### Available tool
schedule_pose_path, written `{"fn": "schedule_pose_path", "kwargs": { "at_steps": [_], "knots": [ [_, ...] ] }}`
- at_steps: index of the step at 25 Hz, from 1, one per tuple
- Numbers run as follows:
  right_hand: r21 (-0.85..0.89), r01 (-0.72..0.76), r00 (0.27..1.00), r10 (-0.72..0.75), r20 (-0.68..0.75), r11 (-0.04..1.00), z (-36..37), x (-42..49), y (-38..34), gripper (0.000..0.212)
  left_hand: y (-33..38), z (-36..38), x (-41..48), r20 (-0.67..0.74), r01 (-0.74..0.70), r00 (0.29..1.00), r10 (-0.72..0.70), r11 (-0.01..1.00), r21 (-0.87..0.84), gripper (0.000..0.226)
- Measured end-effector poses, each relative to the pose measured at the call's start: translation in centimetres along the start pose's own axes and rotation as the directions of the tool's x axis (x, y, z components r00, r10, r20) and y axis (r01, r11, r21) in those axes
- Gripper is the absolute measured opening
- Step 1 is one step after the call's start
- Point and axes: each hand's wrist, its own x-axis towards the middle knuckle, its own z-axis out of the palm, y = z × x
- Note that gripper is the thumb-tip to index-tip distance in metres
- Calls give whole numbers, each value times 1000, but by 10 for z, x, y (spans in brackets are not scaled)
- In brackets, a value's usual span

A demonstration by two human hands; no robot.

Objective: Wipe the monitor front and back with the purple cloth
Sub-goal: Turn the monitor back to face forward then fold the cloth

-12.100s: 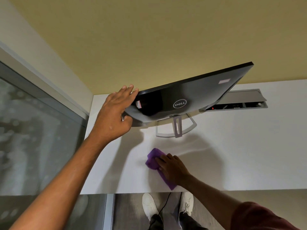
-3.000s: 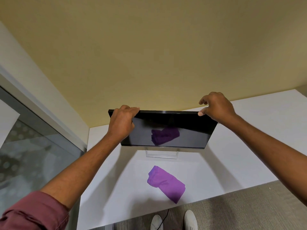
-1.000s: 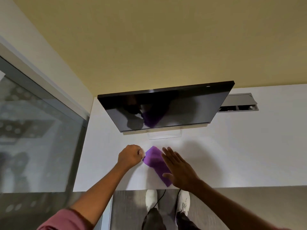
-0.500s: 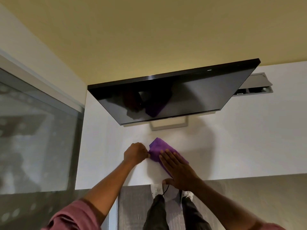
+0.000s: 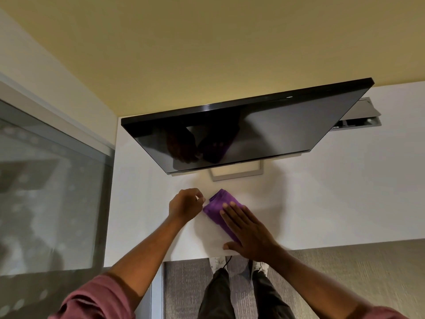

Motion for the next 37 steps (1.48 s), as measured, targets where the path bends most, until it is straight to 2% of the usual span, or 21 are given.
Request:
{"fn": "schedule_pose_path", "kwargs": {
  "at_steps": [3, 6, 11, 13, 19, 22, 26, 32, 37],
  "knots": [
    [-18, 1, 1000, -1, 16, 1000, 1, 24, 5, 87, -8, -4, -3, -45, 13, 999, -14, 999, -33, 15],
    [-49, 10, 998, -6, 67, 999, 18, 36, 9, 78, -14, -9, -5, -69, -23, 997, 23, 1000, 11, 15],
    [-66, -8, 1000, 7, -26, 998, 37, 35, 8, 65, -13, -5, -7, -55, -130, 990, 131, 991, 20, 17],
    [-37, -27, 998, 25, -54, 999, 37, 37, 7, 72, -8, -2, -7, -52, -165, 985, 167, 985, 43, 18],
    [27, -115, 993, 115, -8, 993, 31, 32, 10, 90, 12, 2, 1, 4, -299, 954, 301, 946, 126, 23],
    [0, -126, 992, 126, -28, 992, 18, 14, 20, 97, 27, -2, 6, 1, -384, 921, 389, 909, 161, 24],
    [-30, -170, 981, 166, -104, 985, -17, -18, 47, 103, 71, -8, 10, 4, -475, 877, 480, 867, 154, 23],
    [-41, -292, 935, 276, -224, 955, -78, -65, 100, 94, 164, -11, 13, 58, -553, 833, 550, 826, 112, 29],
    [-12, -398, 900, 388, -198, 917, -111, -113, 173, 94, 257, 14, 15, 137, -600, 799, 586, 794, 102, 34]
  ]
}}
